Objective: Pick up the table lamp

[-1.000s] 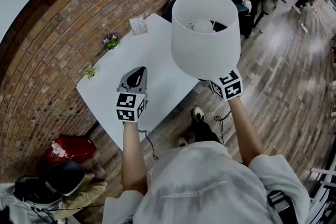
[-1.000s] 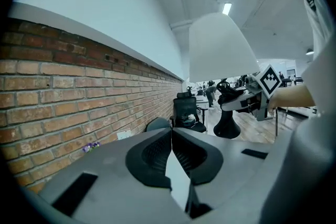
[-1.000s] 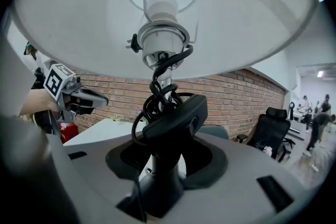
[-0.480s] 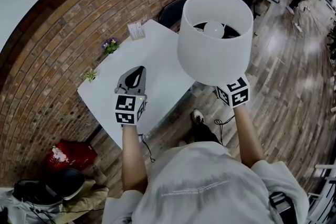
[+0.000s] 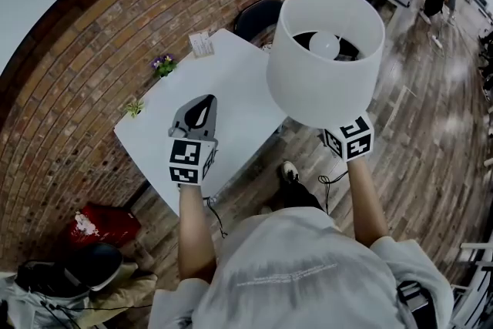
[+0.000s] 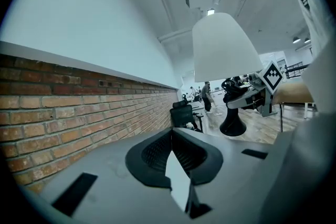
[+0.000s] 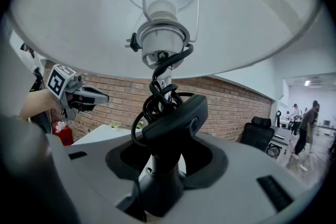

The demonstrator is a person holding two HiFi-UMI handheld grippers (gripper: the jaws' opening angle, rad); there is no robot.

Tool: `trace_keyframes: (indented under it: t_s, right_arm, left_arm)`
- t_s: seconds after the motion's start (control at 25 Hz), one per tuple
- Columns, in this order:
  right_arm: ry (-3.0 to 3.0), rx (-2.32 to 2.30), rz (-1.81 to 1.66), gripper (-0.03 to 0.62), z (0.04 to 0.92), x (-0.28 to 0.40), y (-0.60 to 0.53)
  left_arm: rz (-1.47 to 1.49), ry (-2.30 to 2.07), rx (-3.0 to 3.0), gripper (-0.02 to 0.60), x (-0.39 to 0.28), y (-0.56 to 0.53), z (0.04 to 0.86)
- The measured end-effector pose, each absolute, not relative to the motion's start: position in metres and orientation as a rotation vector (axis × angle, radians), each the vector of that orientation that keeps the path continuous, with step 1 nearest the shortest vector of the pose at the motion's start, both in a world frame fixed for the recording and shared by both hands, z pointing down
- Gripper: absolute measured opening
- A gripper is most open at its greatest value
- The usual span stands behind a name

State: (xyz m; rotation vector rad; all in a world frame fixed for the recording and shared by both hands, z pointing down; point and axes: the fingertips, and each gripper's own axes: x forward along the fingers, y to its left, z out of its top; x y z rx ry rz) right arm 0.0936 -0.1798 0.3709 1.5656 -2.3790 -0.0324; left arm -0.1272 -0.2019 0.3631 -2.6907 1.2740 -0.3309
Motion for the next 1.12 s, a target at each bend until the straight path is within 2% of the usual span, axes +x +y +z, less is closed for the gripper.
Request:
trace_keyframes:
  t_s: [1.12]
  right_arm:
    - [-2.387, 1.522, -0.051, 0.169, 0.384, 0.09, -0.177]
  left_arm:
    - [-0.35, 1.307, -2.718, 0.014, -0.129, -0.2, 0.385]
